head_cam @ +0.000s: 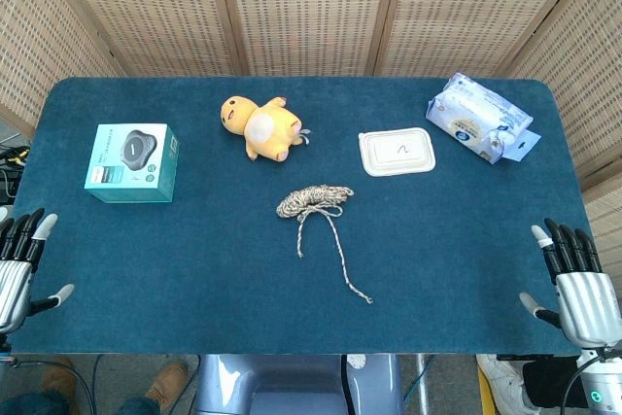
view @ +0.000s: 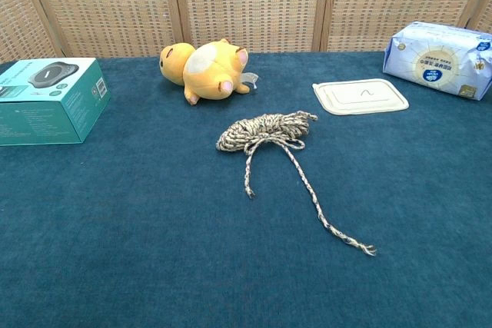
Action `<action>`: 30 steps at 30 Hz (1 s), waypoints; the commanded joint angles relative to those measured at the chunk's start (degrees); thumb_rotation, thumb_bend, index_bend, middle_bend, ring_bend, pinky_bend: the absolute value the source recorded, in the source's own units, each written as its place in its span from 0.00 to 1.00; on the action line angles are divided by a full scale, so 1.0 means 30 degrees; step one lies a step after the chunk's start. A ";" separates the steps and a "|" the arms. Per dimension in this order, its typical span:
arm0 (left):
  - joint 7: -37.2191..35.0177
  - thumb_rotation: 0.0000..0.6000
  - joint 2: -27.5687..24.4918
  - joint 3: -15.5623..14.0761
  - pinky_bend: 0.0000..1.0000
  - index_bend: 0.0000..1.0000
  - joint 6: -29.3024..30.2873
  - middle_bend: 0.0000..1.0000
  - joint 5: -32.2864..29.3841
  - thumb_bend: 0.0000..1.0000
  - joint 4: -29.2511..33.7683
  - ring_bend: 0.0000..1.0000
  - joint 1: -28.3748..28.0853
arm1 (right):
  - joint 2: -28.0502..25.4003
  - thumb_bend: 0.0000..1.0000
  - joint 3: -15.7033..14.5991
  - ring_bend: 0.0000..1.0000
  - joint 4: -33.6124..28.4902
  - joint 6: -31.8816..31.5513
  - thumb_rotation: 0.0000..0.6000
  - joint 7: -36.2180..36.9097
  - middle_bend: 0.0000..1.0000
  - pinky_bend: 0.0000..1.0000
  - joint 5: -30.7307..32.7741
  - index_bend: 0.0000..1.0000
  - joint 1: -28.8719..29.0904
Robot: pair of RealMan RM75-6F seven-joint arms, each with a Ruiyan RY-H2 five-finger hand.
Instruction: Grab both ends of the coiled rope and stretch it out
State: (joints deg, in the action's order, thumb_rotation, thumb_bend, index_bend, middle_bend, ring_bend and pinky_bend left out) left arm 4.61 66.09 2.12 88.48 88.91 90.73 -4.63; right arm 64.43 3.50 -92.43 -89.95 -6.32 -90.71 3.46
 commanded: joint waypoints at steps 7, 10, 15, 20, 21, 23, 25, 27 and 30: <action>0.0155 1.00 -0.0008 -0.0038 0.00 0.00 -0.0251 0.00 -0.0106 0.00 0.0099 0.00 -0.0068 | 0.0017 0.00 -0.0323 0.00 -0.0034 0.0642 1.00 -0.0255 0.00 0.00 -0.0171 0.02 0.0176; 0.0252 1.00 0.0045 -0.0019 0.00 0.00 -0.0265 0.00 -0.0085 0.00 0.0150 0.00 -0.0105 | 0.0085 0.00 -0.0487 0.00 -0.0029 0.1185 1.00 -0.0217 0.00 0.00 -0.0401 0.03 0.0460; 0.0438 1.00 0.0144 0.0047 0.00 0.00 -0.0544 0.00 -0.0303 0.00 0.0147 0.00 -0.0227 | -0.0191 0.00 -0.0913 0.00 -0.0118 0.3262 1.00 -0.0282 0.00 0.00 -0.1756 0.07 0.1942; 0.0573 1.00 0.0211 0.0076 0.00 0.00 -0.0701 0.00 -0.0428 0.00 0.0143 0.00 -0.0291 | -0.0389 0.23 -0.1204 0.00 -0.0467 0.4922 1.00 0.0165 0.00 0.00 -0.2751 0.16 0.3178; 0.0626 1.00 0.0240 0.0093 0.00 0.00 -0.0742 0.00 -0.0465 0.00 0.0152 0.00 -0.0316 | -0.0404 0.33 -0.1262 0.00 -0.0597 0.5671 1.00 0.0421 0.00 0.00 -0.3081 0.19 0.3747; 0.0784 1.00 0.0300 0.0127 0.00 0.00 -0.0843 0.00 -0.0579 0.00 0.0250 0.00 -0.0360 | -0.0280 0.46 -0.1143 0.00 -0.0670 0.7304 1.00 0.0931 0.00 0.00 -0.3413 0.23 0.5050; 0.0982 1.00 0.0338 0.0210 0.00 0.00 -0.0957 0.00 -0.0686 0.00 0.0460 0.00 -0.0456 | 0.0370 0.55 -0.0958 0.00 -0.0758 0.9375 1.00 0.0590 0.00 0.00 -0.3822 0.26 0.6627; 0.1148 1.00 0.0355 0.0237 0.00 0.00 -0.1047 0.00 -0.0777 0.00 0.0554 0.00 -0.0500 | 0.0636 0.61 -0.0850 0.00 -0.1008 1.0319 1.00 0.0444 0.00 0.00 -0.3662 0.29 0.7273; 0.1368 1.00 0.0418 0.0251 0.00 0.00 -0.1275 0.00 -0.0953 0.00 0.0577 0.00 -0.0589 | 0.0972 0.65 -0.0759 0.00 -0.1528 1.1630 1.00 -0.0114 0.00 0.00 -0.3422 0.32 0.8149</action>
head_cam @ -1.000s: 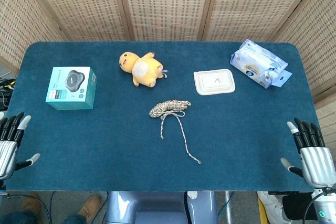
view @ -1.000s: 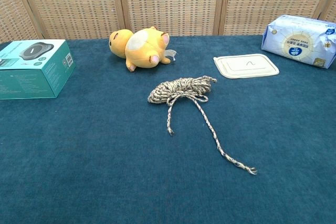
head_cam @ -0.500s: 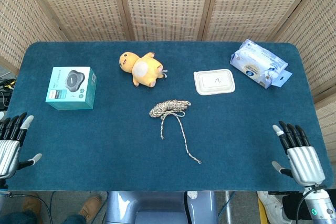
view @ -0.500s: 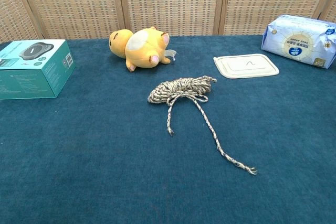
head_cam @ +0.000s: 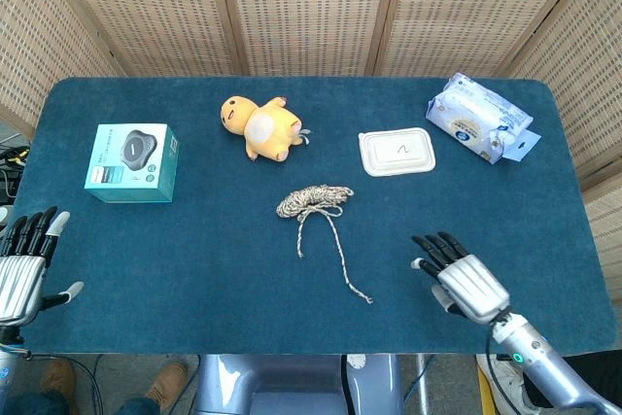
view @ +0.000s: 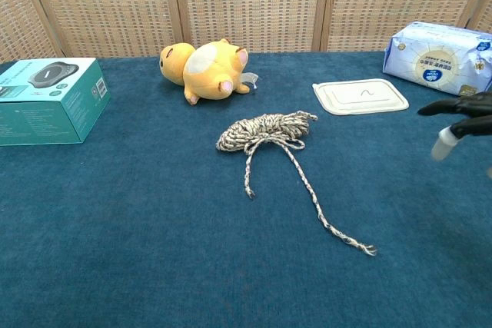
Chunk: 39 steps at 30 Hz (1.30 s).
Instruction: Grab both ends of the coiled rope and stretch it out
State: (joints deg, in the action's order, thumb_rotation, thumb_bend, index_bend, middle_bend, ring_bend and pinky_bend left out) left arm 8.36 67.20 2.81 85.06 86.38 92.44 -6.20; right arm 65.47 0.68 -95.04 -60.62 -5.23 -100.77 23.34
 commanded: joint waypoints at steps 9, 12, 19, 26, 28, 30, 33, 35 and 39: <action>0.0191 1.00 0.0177 0.0083 0.00 0.00 -0.0624 0.00 -0.0599 0.00 -0.0140 0.00 -0.0247 | 0.1899 0.67 0.0511 0.00 -0.1869 0.5008 1.00 -0.3919 0.00 0.00 0.1983 0.34 0.3148; 0.0168 1.00 0.0155 0.0071 0.00 0.00 -0.0541 0.00 -0.0571 0.00 -0.0100 0.00 -0.0222 | 0.2485 0.67 0.0455 0.00 -0.2050 0.5281 1.00 -0.4713 0.00 0.00 0.2651 0.34 0.3282; 0.0166 1.00 0.0155 -0.0003 0.00 0.00 -0.0392 0.00 -0.0465 0.00 -0.0047 0.00 -0.0160 | 0.3759 0.67 0.0109 0.00 -0.1789 0.5498 1.00 -0.6017 0.00 0.00 0.3957 0.35 0.3359; 0.0333 1.00 0.0231 -0.0037 0.00 0.00 -0.0475 0.00 -0.0501 0.00 -0.0067 0.00 -0.0203 | 0.4736 0.67 -0.0075 0.00 -0.1001 0.5686 1.00 -0.7055 0.00 0.00 0.4823 0.36 0.3584; 0.0350 1.00 0.0245 -0.0029 0.00 0.00 -0.0477 0.00 -0.0543 0.00 -0.0074 0.00 -0.0201 | 0.4933 0.67 -0.0145 0.00 -0.0752 0.5738 1.00 -0.7254 0.00 0.00 0.5119 0.36 0.3634; 0.0439 1.00 0.0307 -0.0012 0.00 0.00 -0.0542 0.00 -0.0601 0.00 -0.0162 0.00 -0.0239 | 0.5091 0.67 -0.0253 0.00 -0.0231 0.5753 1.00 -0.7405 0.00 0.00 0.5470 0.37 0.3615; 0.0494 1.00 0.0373 -0.0032 0.00 0.00 -0.0613 0.00 -0.0629 0.00 -0.0229 0.00 -0.0271 | 0.5157 0.68 -0.0429 0.00 0.0202 0.5619 1.00 -0.7558 0.00 0.00 0.5692 0.38 0.3602; 0.0517 1.00 0.0382 -0.0027 0.00 0.00 -0.0612 0.00 -0.0635 0.00 -0.0241 0.00 -0.0281 | 0.5167 0.68 -0.0519 0.00 0.0401 0.5503 1.00 -0.7594 0.00 0.00 0.5769 0.38 0.3587; 0.0519 1.00 0.0389 -0.0047 0.00 0.00 -0.0603 0.00 -0.0630 0.00 -0.0242 0.00 -0.0276 | 0.5145 0.68 -0.0535 0.00 0.0783 0.5246 1.00 -0.7609 0.00 0.00 0.6030 0.38 0.3563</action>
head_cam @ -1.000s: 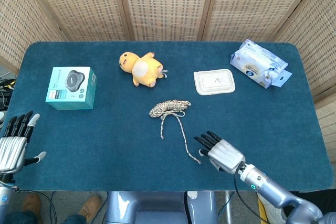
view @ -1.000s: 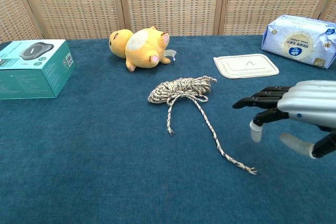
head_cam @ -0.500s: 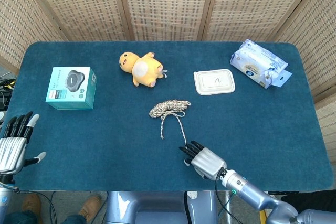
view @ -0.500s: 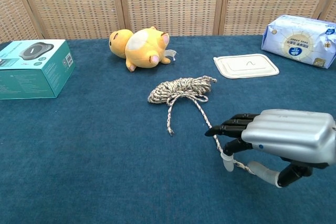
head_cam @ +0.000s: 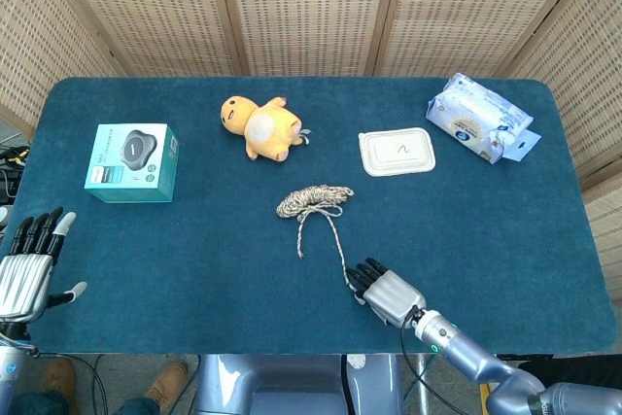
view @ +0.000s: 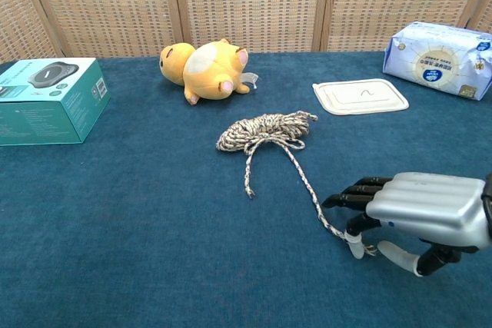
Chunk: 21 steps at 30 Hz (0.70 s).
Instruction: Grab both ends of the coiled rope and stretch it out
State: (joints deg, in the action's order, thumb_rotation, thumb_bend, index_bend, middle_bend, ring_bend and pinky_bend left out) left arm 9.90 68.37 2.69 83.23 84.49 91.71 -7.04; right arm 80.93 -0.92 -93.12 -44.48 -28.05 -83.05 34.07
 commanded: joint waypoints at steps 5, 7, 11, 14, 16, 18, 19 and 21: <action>0.0014 1.00 0.0021 -0.0014 0.00 0.00 0.0038 0.00 0.0015 0.00 -0.0006 0.00 0.0004 | -0.0307 0.67 0.0231 0.00 0.0563 -0.0629 1.00 0.0242 0.00 0.00 0.0445 0.38 0.0023; 0.0036 1.00 0.0025 -0.0037 0.00 0.00 0.0043 0.00 0.0035 0.00 -0.0002 0.00 0.0008 | -0.0446 0.67 0.0362 0.00 0.0693 -0.0817 1.00 0.0271 0.00 0.00 0.0641 0.38 0.0028; -0.0027 1.00 -0.0004 -0.0047 0.00 0.00 0.0076 0.00 0.0060 0.00 0.0005 0.00 0.0016 | -0.0539 0.62 0.0769 0.00 0.0765 -0.1529 1.00 0.0546 0.00 0.00 0.1414 0.34 -0.0199; -0.0077 1.00 -0.0021 -0.0047 0.00 0.00 0.0074 0.00 0.0043 0.00 -0.0005 0.00 0.0020 | -0.0516 0.47 0.1003 0.00 0.0478 -0.1932 1.00 0.1265 0.00 0.00 0.1836 0.32 -0.0390; -0.0095 1.00 -0.0026 -0.0056 0.00 0.00 0.0053 0.00 0.0051 0.00 -0.0015 0.00 0.0009 | -0.0410 0.37 0.1172 0.00 0.0350 -0.2106 1.00 0.1666 0.00 0.00 0.2178 0.32 -0.0468; -0.0098 1.00 -0.0027 -0.0065 0.00 0.00 0.0030 0.00 0.0058 0.00 -0.0024 0.00 -0.0004 | -0.0250 0.31 0.1268 0.00 0.0361 -0.2201 1.00 0.1803 0.00 0.00 0.2406 0.33 -0.0480; -0.0112 1.00 -0.0032 -0.0069 0.00 0.00 0.0031 0.00 0.0056 0.00 -0.0025 0.00 -0.0001 | -0.0062 0.30 0.1328 0.00 0.0441 -0.2292 1.00 0.1836 0.00 0.00 0.2576 0.34 -0.0489; -0.0140 1.00 -0.0041 -0.0059 0.00 0.00 0.0048 0.00 0.0042 0.00 -0.0025 0.00 0.0006 | 0.0324 0.29 0.1411 0.00 0.0656 -0.2296 1.00 0.1853 0.00 0.00 0.2974 0.36 -0.0470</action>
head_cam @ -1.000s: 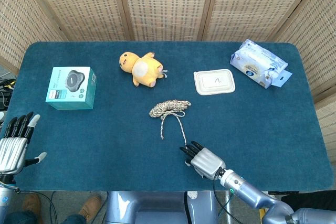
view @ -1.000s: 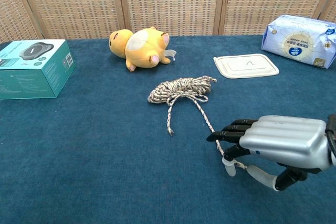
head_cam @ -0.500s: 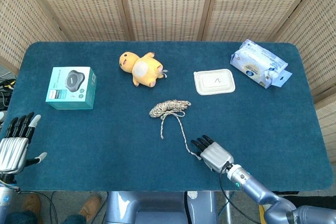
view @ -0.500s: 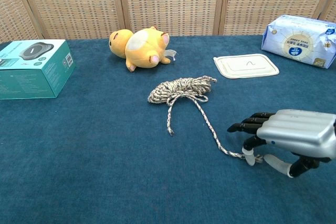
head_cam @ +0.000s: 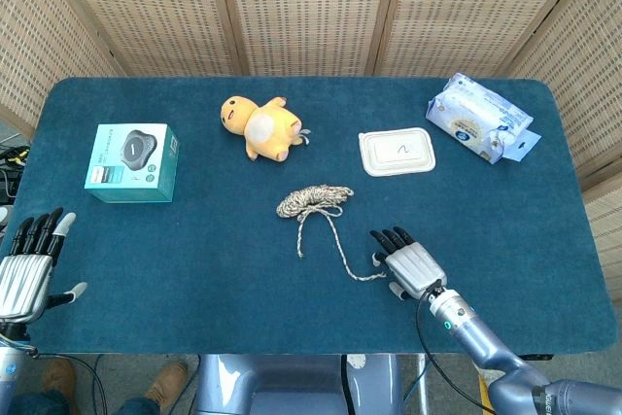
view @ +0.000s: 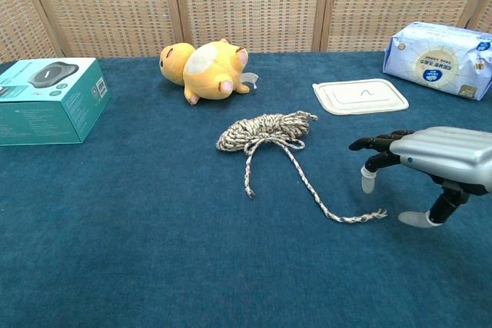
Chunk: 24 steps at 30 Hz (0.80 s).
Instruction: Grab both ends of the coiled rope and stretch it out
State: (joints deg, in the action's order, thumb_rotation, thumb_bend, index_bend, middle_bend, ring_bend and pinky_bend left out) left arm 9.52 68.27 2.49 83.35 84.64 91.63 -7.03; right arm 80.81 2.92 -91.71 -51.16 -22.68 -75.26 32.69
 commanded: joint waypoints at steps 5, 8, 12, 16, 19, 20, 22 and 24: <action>-0.0068 1.00 -0.0010 0.0004 0.00 0.00 -0.0015 0.00 -0.0031 0.00 -0.0031 0.00 -0.0003 | 0.1122 0.30 0.0257 0.00 0.0678 -0.0065 1.00 -0.0214 0.00 0.00 0.1275 0.41 0.0098; -0.0083 1.00 -0.0001 0.0013 0.00 0.00 -0.0110 0.00 -0.0088 0.00 -0.0061 0.00 -0.0044 | 0.1486 0.32 0.0296 0.00 0.0923 0.0017 1.00 -0.0513 0.00 0.00 0.1887 0.43 0.0213; -0.0177 1.00 -0.0009 0.0018 0.00 0.00 -0.0159 0.00 -0.0144 0.00 -0.0102 0.00 -0.0055 | 0.1735 0.32 0.0201 0.00 0.1094 -0.0052 1.00 -0.1004 0.00 0.00 0.2261 0.46 0.0316; -0.0214 1.00 -0.0021 0.0027 0.00 0.00 -0.0175 0.00 -0.0175 0.00 -0.0109 0.00 -0.0061 | 0.1990 0.32 0.0215 0.00 0.1152 -0.0252 1.00 -0.1161 0.00 0.00 0.2467 0.46 0.0353; -0.0164 1.00 -0.0009 0.0007 0.00 0.00 -0.0183 0.00 -0.0151 0.00 -0.0113 0.00 -0.0071 | 0.2279 0.32 0.0180 0.00 0.1369 -0.0458 1.00 -0.1453 0.00 0.00 0.2505 0.46 0.0416; -0.0164 1.00 -0.0006 -0.0003 0.00 0.00 -0.0174 0.00 -0.0148 0.00 -0.0120 0.00 -0.0062 | 0.2410 0.32 0.0165 0.00 0.1459 -0.0534 1.00 -0.1573 0.00 0.00 0.2557 0.46 0.0428; -0.0168 1.00 -0.0006 -0.0001 0.00 0.00 -0.0182 0.00 -0.0162 0.00 -0.0128 0.00 -0.0066 | 0.2714 0.33 0.0169 0.00 0.1669 -0.0646 1.00 -0.1852 0.00 0.00 0.2741 0.47 0.0470; -0.0177 1.00 -0.0004 0.0000 0.00 0.00 -0.0194 0.00 -0.0185 0.00 -0.0144 0.00 -0.0065 | 0.2891 0.34 0.0155 0.00 0.1768 -0.0646 1.00 -0.2026 0.00 0.00 0.2883 0.47 0.0527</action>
State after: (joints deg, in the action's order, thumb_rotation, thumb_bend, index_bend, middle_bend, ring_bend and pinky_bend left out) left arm 8.98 68.25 2.49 82.77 84.08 91.20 -7.23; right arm 89.28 3.41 -86.58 -53.03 -28.57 -66.79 34.17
